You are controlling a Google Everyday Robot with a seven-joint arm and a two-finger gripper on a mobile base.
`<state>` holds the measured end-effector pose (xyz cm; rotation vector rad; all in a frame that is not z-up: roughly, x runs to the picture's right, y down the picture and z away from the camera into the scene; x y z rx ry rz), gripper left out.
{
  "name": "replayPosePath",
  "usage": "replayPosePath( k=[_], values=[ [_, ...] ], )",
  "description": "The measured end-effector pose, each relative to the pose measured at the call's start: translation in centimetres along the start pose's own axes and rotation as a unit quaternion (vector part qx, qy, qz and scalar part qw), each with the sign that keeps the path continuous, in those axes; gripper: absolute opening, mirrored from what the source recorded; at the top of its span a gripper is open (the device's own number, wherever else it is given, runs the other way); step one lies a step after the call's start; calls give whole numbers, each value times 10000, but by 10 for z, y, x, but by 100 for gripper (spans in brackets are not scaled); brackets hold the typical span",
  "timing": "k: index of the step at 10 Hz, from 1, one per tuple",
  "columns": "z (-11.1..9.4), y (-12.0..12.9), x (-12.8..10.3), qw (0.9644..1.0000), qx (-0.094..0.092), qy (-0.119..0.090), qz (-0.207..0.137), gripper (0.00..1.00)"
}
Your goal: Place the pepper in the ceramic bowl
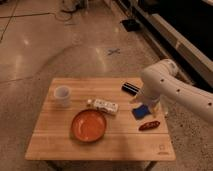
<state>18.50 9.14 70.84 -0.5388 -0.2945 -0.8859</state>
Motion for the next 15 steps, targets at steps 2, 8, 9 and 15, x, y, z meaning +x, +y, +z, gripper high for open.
replayPosePath(
  k=[2,8,9,15],
  values=[
    [1,-1,0,10000,-9,7,-8,77],
    [71,39,33,9966,-487,-282,602,77],
    [87,45,41,9952,-552,-330,740,77],
    [127,74,67,9895,-426,-468,1297,77]
  ],
)
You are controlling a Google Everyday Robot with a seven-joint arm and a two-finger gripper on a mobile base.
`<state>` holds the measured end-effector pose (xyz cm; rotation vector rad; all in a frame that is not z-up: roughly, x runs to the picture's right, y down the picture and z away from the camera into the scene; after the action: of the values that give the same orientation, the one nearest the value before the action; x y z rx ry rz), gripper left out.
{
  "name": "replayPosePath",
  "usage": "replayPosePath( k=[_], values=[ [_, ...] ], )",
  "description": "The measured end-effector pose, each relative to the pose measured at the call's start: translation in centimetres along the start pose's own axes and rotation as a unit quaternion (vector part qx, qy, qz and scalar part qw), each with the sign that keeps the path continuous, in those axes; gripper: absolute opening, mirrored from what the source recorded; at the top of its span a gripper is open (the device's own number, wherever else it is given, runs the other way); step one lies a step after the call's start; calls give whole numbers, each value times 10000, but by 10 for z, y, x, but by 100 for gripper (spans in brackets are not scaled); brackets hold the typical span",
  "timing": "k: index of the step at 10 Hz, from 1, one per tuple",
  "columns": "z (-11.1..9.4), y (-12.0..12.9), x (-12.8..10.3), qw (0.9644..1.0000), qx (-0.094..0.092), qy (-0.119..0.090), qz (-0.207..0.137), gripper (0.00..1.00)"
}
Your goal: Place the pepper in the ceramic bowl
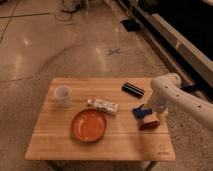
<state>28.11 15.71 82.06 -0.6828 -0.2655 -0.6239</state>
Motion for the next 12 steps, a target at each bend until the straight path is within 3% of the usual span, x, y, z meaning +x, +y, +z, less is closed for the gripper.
replayPosePath(
  k=[5,7,9,12],
  values=[
    [23,36,8,9993,-13,-124,355,77],
    [34,42,8,9988,46,-142,470,71],
    [42,43,8,9982,189,-138,559,47],
    [46,44,6,9978,272,-128,596,20]
  ],
)
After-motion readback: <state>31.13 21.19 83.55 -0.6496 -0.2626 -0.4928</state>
